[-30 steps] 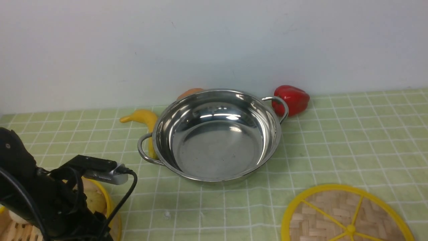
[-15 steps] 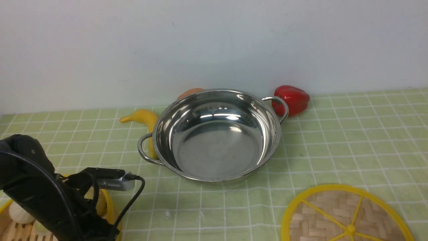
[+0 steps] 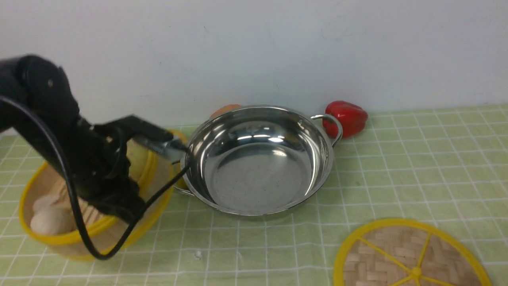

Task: Place the steamer in the pot on the green tablecloth, and put the lid on the steamer.
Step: 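Grasp the rim of the steamer basket holding the buns with the left gripper, then place the bamboo steamer basket with dumplings into the steel pot with the left gripper, then move the gripper down to the bamboo steamer lid and grasp its center knob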

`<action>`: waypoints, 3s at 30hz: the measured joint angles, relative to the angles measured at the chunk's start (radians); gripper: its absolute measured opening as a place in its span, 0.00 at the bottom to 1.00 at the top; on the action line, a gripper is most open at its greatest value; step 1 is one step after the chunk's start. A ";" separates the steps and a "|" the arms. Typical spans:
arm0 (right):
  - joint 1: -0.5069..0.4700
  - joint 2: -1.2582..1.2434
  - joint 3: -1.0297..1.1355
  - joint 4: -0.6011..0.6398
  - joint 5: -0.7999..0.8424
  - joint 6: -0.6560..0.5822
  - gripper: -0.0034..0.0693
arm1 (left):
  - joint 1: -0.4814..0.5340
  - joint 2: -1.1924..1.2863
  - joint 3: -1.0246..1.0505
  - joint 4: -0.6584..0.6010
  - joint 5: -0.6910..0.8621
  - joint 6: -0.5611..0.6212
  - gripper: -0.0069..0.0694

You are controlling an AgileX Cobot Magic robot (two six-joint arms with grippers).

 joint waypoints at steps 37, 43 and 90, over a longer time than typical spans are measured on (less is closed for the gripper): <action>0.000 0.000 0.000 0.000 0.000 0.000 0.38 | -0.423 0.501 -0.449 0.190 -0.013 0.277 0.13; 0.000 0.000 0.000 0.000 0.000 0.000 0.38 | -0.427 0.520 -0.449 0.161 -0.047 0.281 0.13; 0.000 0.000 0.000 0.000 0.000 0.000 0.38 | -0.423 -0.235 -0.725 0.512 -0.001 -0.528 0.06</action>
